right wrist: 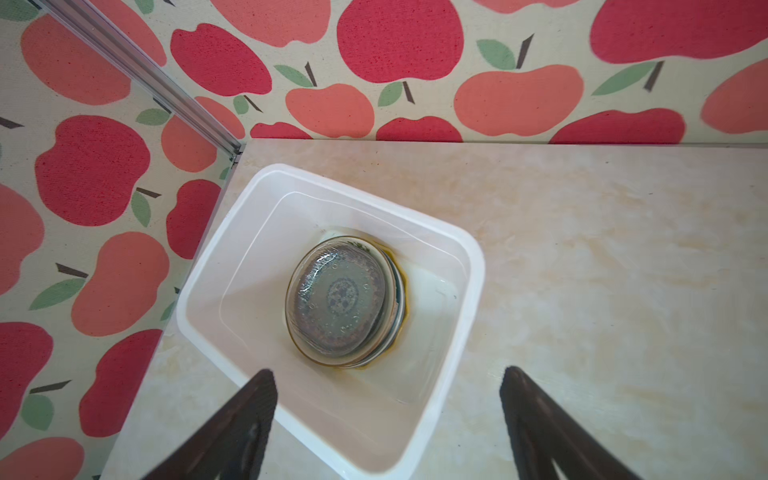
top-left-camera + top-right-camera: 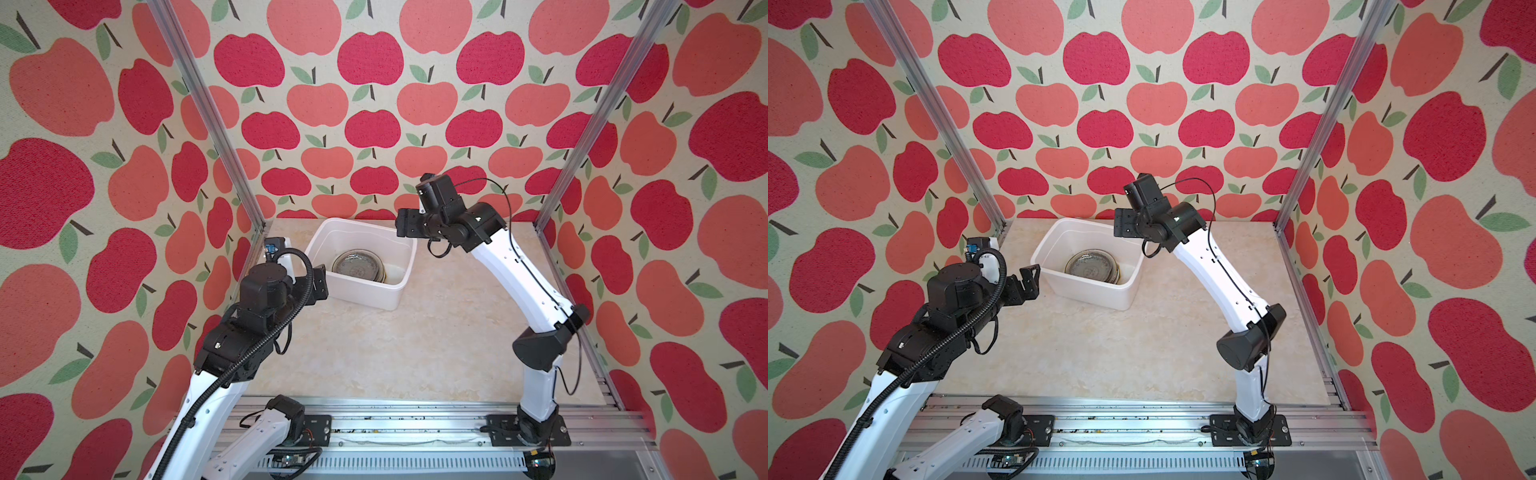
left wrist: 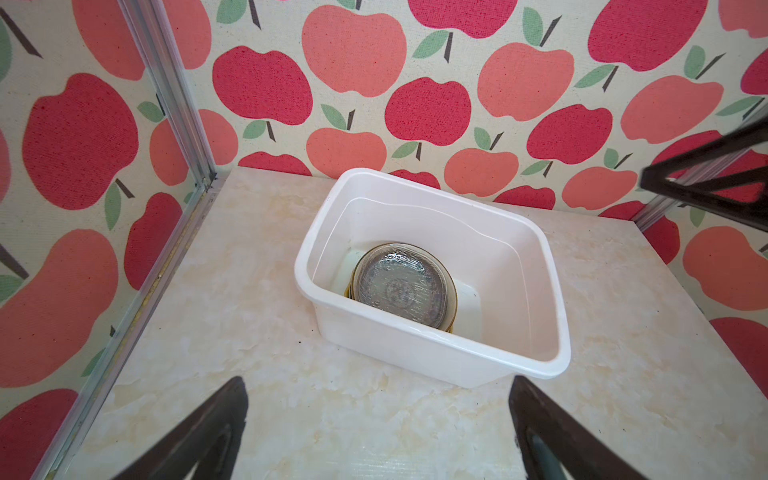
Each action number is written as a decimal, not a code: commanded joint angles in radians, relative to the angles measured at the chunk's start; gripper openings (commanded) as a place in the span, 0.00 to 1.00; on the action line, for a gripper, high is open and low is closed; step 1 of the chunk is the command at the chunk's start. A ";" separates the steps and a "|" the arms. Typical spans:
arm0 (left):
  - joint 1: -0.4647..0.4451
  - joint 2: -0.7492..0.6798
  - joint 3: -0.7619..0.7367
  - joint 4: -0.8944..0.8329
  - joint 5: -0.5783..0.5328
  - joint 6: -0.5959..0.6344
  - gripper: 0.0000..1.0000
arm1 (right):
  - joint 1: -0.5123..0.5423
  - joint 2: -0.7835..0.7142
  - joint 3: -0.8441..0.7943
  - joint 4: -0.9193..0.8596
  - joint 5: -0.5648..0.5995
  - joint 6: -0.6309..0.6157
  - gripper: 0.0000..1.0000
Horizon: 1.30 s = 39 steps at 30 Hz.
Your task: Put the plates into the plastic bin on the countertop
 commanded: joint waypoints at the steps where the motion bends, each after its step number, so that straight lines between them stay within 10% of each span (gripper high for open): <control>1: 0.088 0.011 -0.051 0.034 0.058 -0.018 0.99 | -0.101 -0.174 -0.238 0.062 0.068 -0.121 0.88; 13: 0.501 0.033 -0.350 0.184 0.178 -0.144 0.99 | -0.502 -0.839 -1.074 0.416 0.020 -0.219 0.91; 23: 0.540 0.132 -0.713 0.765 0.216 0.081 0.99 | -0.609 -1.094 -1.673 0.859 0.026 -0.372 0.90; 39: 0.574 0.606 -0.807 1.487 0.391 0.205 0.99 | -0.615 -0.551 -1.963 1.805 -0.011 -0.565 0.99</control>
